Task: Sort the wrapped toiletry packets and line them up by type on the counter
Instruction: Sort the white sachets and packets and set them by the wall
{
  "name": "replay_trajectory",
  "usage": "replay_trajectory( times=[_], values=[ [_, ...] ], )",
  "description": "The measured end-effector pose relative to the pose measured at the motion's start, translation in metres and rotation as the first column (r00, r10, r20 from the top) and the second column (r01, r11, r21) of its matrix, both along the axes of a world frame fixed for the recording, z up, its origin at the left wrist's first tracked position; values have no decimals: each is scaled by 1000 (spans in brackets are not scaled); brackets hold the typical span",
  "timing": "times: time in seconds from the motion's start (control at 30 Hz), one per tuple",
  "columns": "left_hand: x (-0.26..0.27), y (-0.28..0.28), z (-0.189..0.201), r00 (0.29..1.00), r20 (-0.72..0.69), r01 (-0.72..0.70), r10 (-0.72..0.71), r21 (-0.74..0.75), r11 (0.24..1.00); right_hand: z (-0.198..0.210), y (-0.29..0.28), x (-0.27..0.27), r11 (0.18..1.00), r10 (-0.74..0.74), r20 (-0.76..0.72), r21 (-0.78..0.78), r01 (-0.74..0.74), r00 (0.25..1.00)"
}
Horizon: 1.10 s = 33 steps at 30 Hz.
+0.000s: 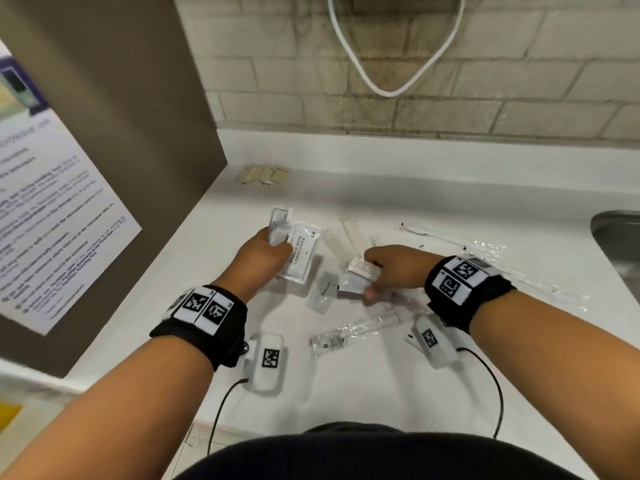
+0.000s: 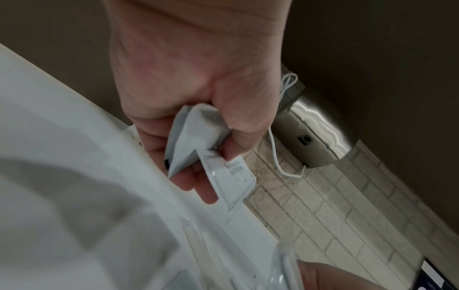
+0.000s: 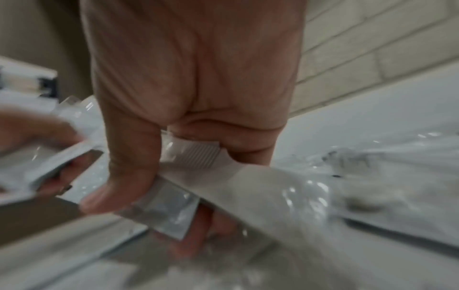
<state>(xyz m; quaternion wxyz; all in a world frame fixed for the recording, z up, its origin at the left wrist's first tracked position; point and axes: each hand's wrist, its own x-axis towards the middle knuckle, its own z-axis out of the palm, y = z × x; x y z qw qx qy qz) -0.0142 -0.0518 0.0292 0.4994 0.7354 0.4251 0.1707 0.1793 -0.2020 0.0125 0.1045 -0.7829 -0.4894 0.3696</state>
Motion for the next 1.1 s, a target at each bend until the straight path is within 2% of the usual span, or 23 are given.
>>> replay_trajectory(
  times=[0.07, 0.17, 0.27, 0.37, 0.43, 0.5, 0.57, 0.7, 0.8, 0.87, 1.0, 1.1],
  values=[
    [0, -1, 1, 999, 39, 11, -9, -47, 999, 2, -11, 11, 991, -125, -193, 25, 132, 973],
    [4, -4, 4, 998, 65, 15, -10, -78, 997, 0, -18, 21, 969, -206, -259, 82, 234, 944],
    [11, -9, 6, 996, 80, 43, -35, -94, 995, -5, -20, 27, 931, -292, -409, 84, 354, 865],
    [15, -15, 8, 994, 96, 68, -59, -101, 992, -5, -19, 26, 907, -315, -495, 95, 411, 810],
    [16, -18, 8, 993, 92, 81, -72, -97, 992, -3, -17, 24, 903, -332, -445, 106, 417, 832],
    [16, -20, 8, 992, 90, 95, -85, -102, 990, 1, -16, 25, 929, -316, -243, 118, 351, 917],
    [17, -22, 7, 992, 88, 99, -90, -102, 990, 3, -15, 25, 939, -312, -116, 110, 324, 943],
    [17, -22, 3, 993, 97, 82, -73, -94, 992, 10, -9, 21, 869, -421, -183, 197, 453, 888],
    [15, -22, 1, 991, 110, 87, -75, -117, 989, 15, -13, 18, 837, -371, -265, 320, 444, 890],
    [15, -20, 2, 991, 126, 70, -53, -136, 988, 20, -16, 14, 830, -291, -376, 358, 427, 880],
    [17, -15, 2, 984, 176, 47, -12, -194, 980, 26, -13, 11, 785, -215, -612, 355, 507, 761],
    [19, -15, 1, 976, 218, 37, 15, -232, 972, 32, -10, 11, 783, -189, -650, 353, 512, 736]
  ],
)
